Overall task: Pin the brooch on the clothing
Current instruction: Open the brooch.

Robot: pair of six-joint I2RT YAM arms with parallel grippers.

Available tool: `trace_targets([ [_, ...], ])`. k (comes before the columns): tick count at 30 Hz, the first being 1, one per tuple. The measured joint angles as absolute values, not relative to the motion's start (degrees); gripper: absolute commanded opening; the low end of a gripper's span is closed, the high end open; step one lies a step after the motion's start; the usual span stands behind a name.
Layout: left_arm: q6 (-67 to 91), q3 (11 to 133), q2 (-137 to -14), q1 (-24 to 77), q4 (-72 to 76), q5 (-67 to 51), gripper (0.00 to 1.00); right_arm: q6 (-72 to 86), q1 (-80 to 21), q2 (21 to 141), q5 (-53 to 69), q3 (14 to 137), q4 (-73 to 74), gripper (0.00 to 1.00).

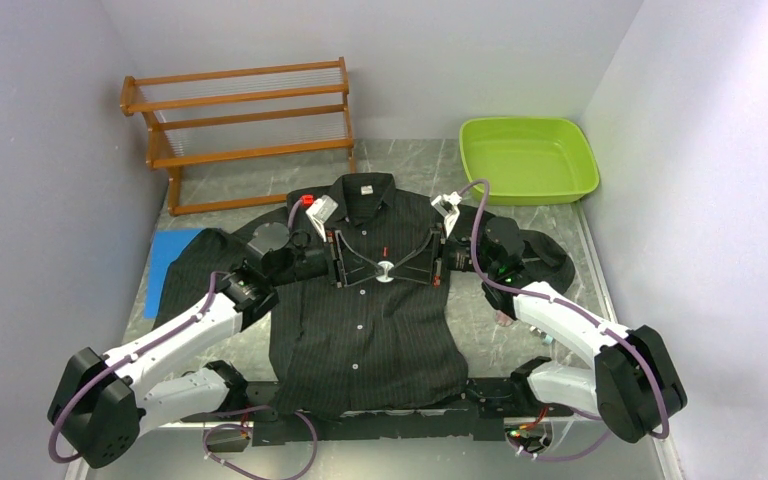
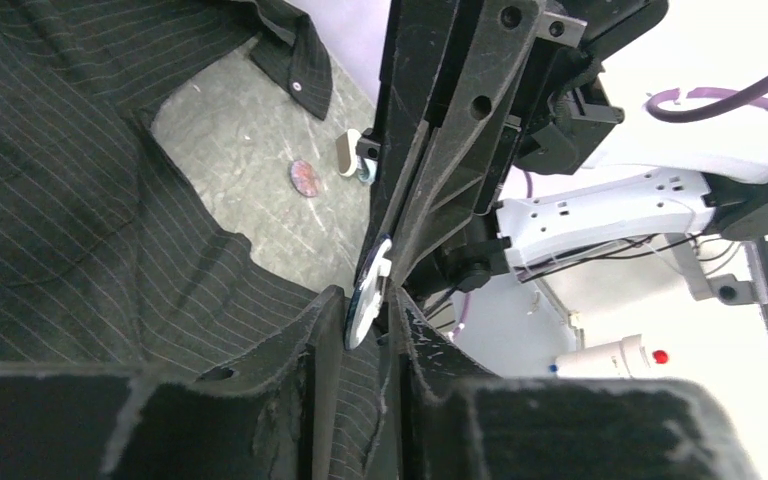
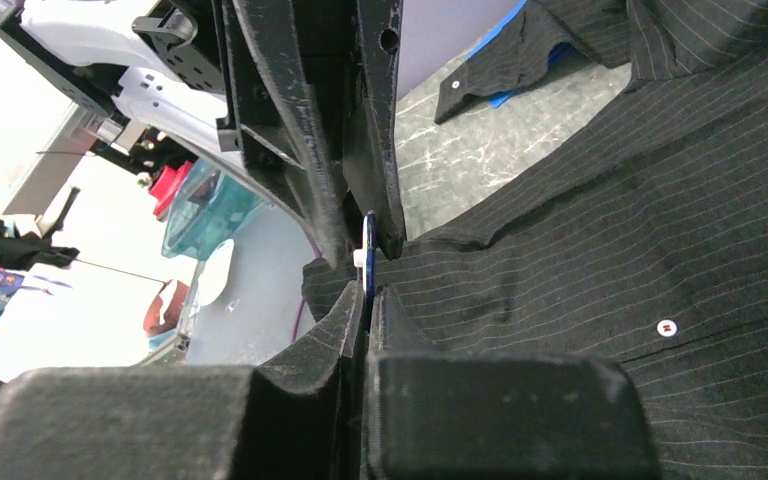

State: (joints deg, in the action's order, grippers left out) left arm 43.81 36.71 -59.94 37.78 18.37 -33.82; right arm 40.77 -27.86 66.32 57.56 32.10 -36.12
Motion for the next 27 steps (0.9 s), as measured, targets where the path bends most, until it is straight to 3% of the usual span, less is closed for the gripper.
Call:
trace_targets([
  [8, 44.80, 36.29, -59.94, 37.15, 20.01, -35.70, 0.30, 40.77, -27.90, 66.32, 57.54, 32.10, -36.10, 0.00],
  [14, 45.10, 35.90, -59.94, 36.73, 20.53, -36.21, 0.48, 41.12, -27.92, 66.32, 57.52, 32.10, -36.12, 0.00],
  [16, 45.17, 35.90, -59.94, 36.58, 20.23, -36.21, 0.49, 41.15, -27.92, 66.32, 57.52, 32.10, -36.12, 0.00],
  [27, 45.76, 35.90, -60.05, 35.55, 20.75, -36.53, 0.28, 40.71, -27.92, 66.32, 57.54, 33.36, -36.01, 0.00],
])
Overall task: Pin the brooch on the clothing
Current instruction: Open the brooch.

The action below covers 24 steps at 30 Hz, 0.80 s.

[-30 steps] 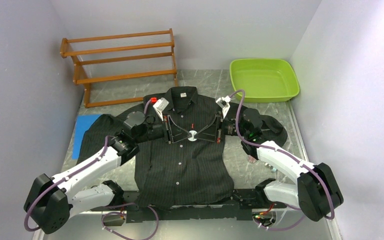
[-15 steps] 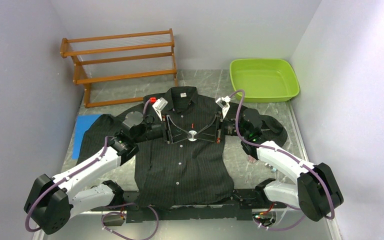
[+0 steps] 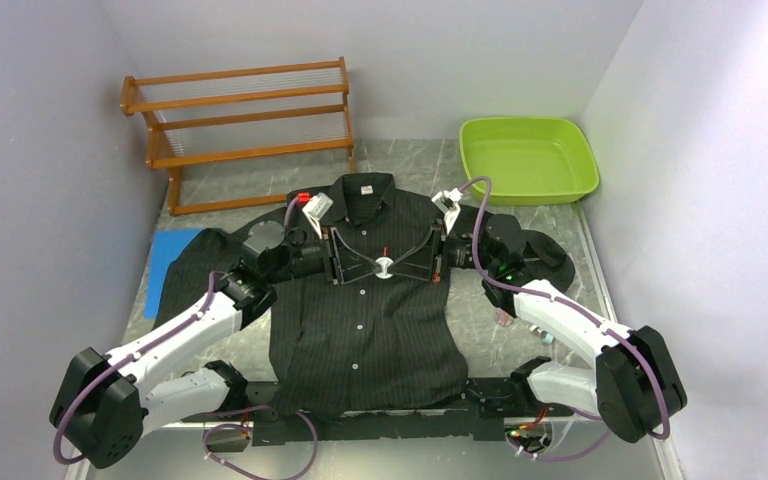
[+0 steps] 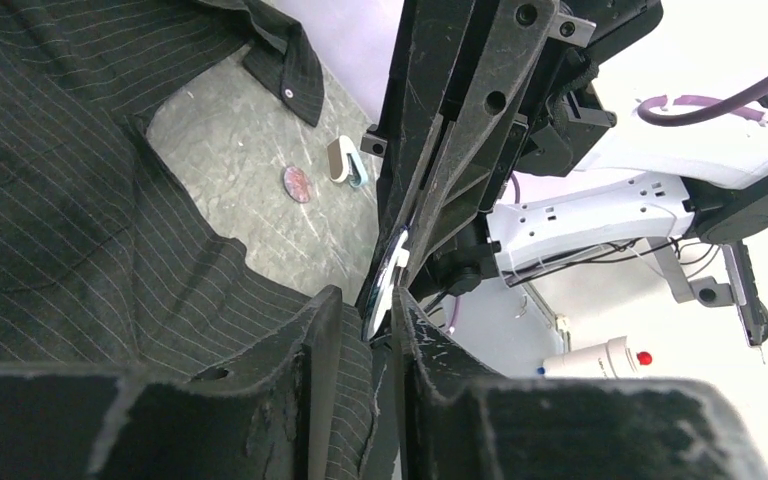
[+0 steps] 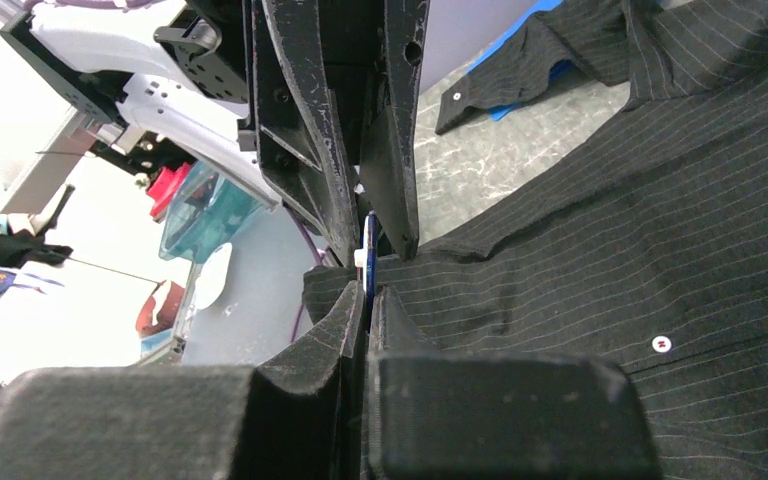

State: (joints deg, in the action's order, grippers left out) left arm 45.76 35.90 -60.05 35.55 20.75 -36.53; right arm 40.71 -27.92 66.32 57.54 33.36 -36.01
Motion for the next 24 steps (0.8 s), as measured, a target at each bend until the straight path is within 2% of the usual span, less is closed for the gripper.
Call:
trace_targets([
  [2, 46.04, 35.90, -60.47, 35.48, 21.56, -37.10, 0.24, 40.53, -27.92, 66.32, 57.54, 33.69, -35.90, 0.00],
  [5, 46.39, 35.90, -61.08, 35.44, 22.35, -37.93, 0.12, 40.49, -27.92, 66.32, 57.54, 33.85, -35.83, 0.00],
  [6, 46.39, 35.90, -61.34, 35.44, 22.72, -38.24, 0.07, 40.49, -27.92, 66.32, 57.54, 33.85, -35.81, 0.07],
  [8, 46.33, 35.90, -61.69, 35.35, 23.31, -38.94, 0.03, 40.51, -27.90, 66.32, 57.52, 33.91, -35.40, 0.44],
  [9, 46.35, 35.90, -61.76, 35.33, 23.51, -39.22, 0.03, 40.51, -27.90, 66.35, 57.43, 34.06, -34.89, 0.60],
  [10, 46.26, 35.90, -61.76, 35.33, 23.55, -39.27, 0.03, 40.10, -27.88, 66.41, 57.28, 34.30, -34.35, 0.72],
  [12, 46.22, 35.90, -61.76, 35.31, 23.73, -39.22, 0.03, 39.83, -27.90, 66.41, 56.99, 34.83, -33.47, 0.85],
  [17, 45.39, 35.81, -60.36, 35.27, 23.70, -37.82, 0.03, 39.03, -27.97, 64.60, 53.58, 34.96, -31.75, 0.98],
  [24, 42.33, 32.29, -54.19, 35.27, 27.16, -31.79, 0.03, 38.50, -29.15, 58.54, 47.79, 33.85, -33.08, 1.00],
])
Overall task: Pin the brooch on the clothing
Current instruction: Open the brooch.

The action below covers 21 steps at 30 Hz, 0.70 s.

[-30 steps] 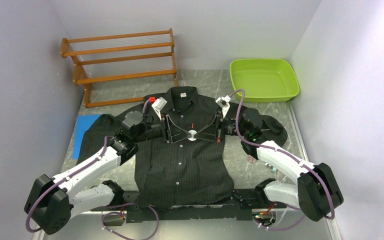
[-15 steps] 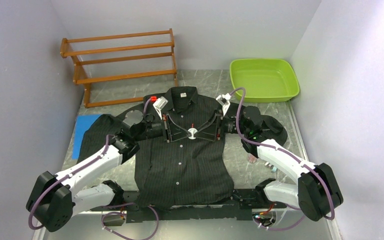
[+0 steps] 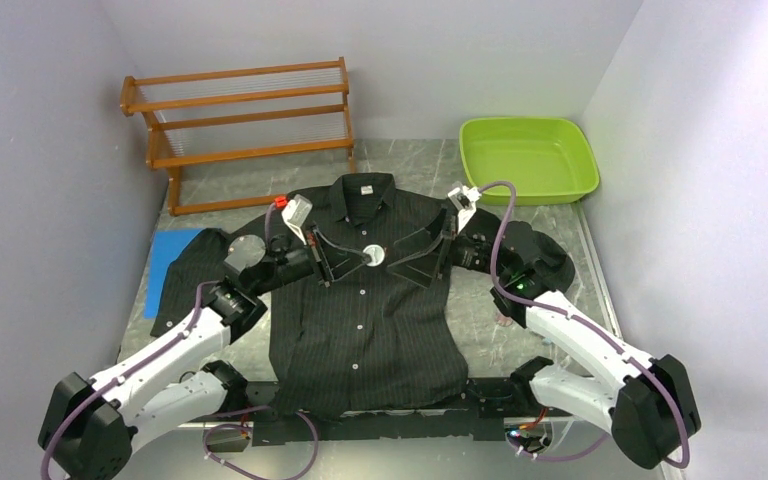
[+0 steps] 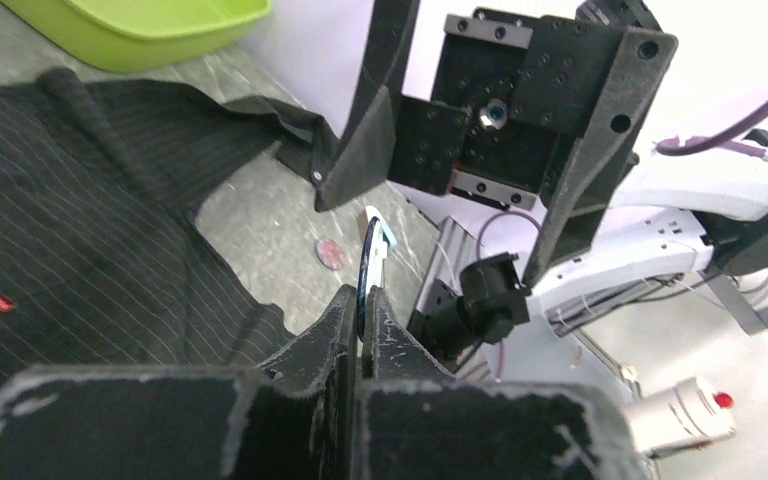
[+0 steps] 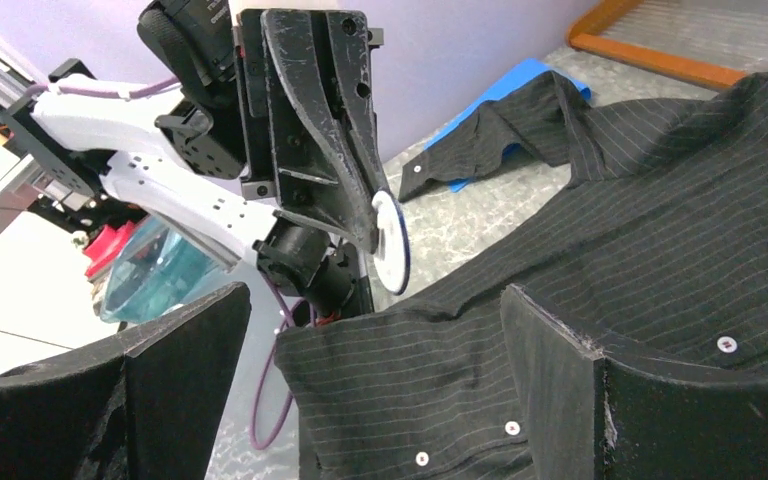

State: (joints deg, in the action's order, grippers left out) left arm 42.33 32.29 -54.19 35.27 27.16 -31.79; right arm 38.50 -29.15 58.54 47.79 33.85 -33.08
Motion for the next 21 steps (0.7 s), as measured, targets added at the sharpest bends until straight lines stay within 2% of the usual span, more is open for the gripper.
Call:
trace_targets([
  [4, 39.70, 31.59, -51.29, 35.27, 27.64, -28.60, 0.03, 39.77, -31.22, 58.19, 44.93, 33.56, -34.79, 0.96],
  [11, 37.19, 31.62, -48.80, 35.20, 28.10, -27.05, 0.03, 47.64, -32.91, 64.51, 43.13, 33.04, -46.61, 0.74],
  [14, 37.08, 31.62, -48.45, 35.20, 28.10, -27.07, 0.03, 50.68, -33.36, 68.03, 43.51, 33.06, -50.98, 0.71],
  [20, 37.08, 31.62, -48.07, 35.20, 28.03, -27.09, 0.03, 52.80, -35.40, 71.05, 43.35, 34.17, -54.43, 0.54],
  [21, 37.08, 31.62, -48.01, 35.20, 28.01, -27.09, 0.03, 52.93, -35.73, 71.16, 43.33, 34.52, -54.85, 0.47],
])
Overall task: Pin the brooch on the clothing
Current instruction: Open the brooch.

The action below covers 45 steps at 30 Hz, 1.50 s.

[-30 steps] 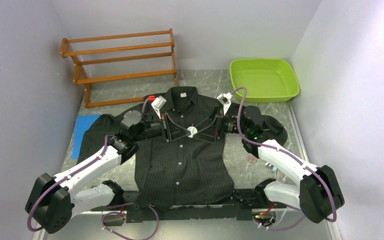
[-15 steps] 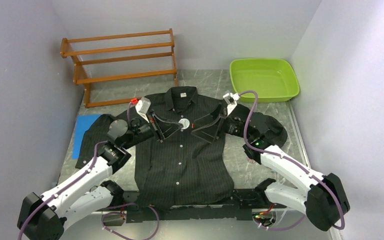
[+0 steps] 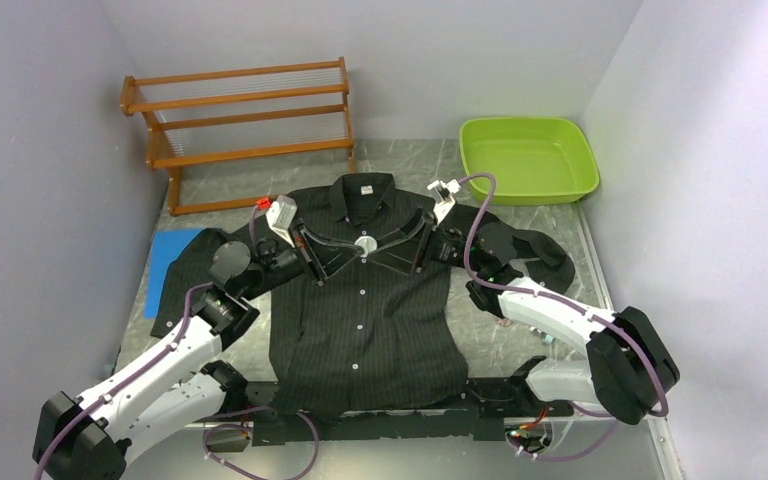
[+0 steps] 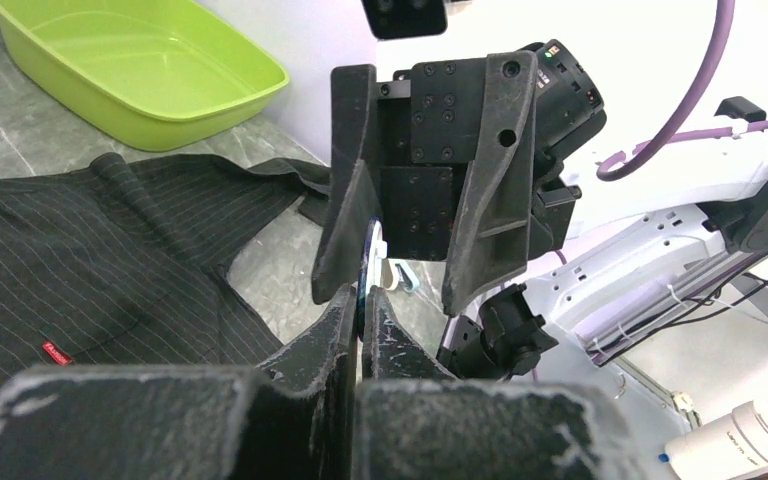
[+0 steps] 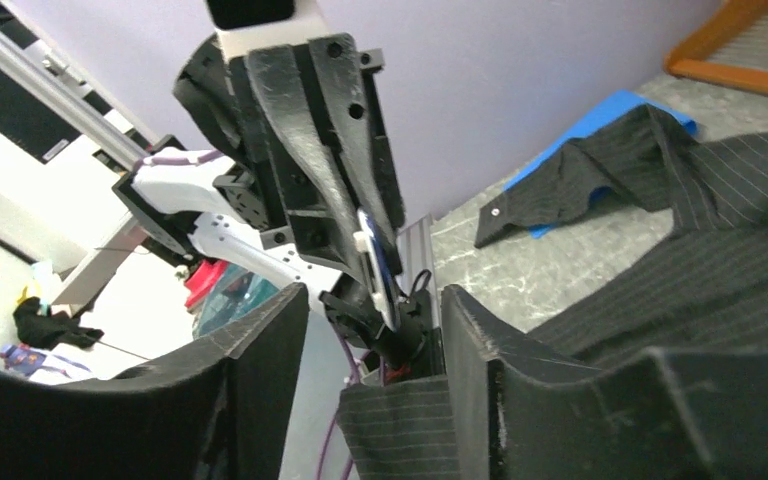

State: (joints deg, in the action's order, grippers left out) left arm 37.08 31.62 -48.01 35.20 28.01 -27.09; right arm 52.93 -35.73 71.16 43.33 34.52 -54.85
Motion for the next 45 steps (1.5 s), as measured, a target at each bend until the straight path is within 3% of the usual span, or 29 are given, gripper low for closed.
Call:
trace_targets([
  [2, 37.08, 31.62, -47.79, 35.20, 27.94, -27.09, 0.03, 52.95, -36.45, 71.33, 43.29, 35.29, -55.53, 0.28],
  [9, 37.19, 31.62, -47.07, 34.94, 27.83, -27.14, 0.03, 52.34, -37.93, 72.82, 42.00, 36.45, -56.10, 0.01],
  [16, 36.99, 31.66, -46.57, 34.22, 26.57, -26.46, 0.03, 48.27, -38.30, 73.08, 41.82, 39.20, -50.48, 0.00],
  [28, 32.45, 33.26, -45.23, 33.30, 16.14, -22.98, 0.02, 31.35, -39.44, 74.30, 41.43, 51.64, -19.51, 0.00],
  [30, 32.12, 33.26, -45.23, 33.30, 14.70, -23.14, 0.03, 28.73, -39.86, 74.30, 40.69, 52.80, -15.27, 0.09],
  [37, 31.00, 33.26, -45.25, 33.56, 12.53, -24.77, 0.03, 23.31, -40.42, 73.82, 37.30, 54.22, -7.29, 0.70],
  [40, 30.87, 33.50, -45.25, 34.09, 12.93, -25.87, 0.03, 22.39, -40.23, 71.77, 35.77, 51.99, -7.07, 0.81],
  [45, 30.89, 34.33, -45.15, 34.85, 15.62, -27.66, 0.03, 22.13, -40.27, 66.61, 34.72, 46.85, -8.32, 0.90],
])
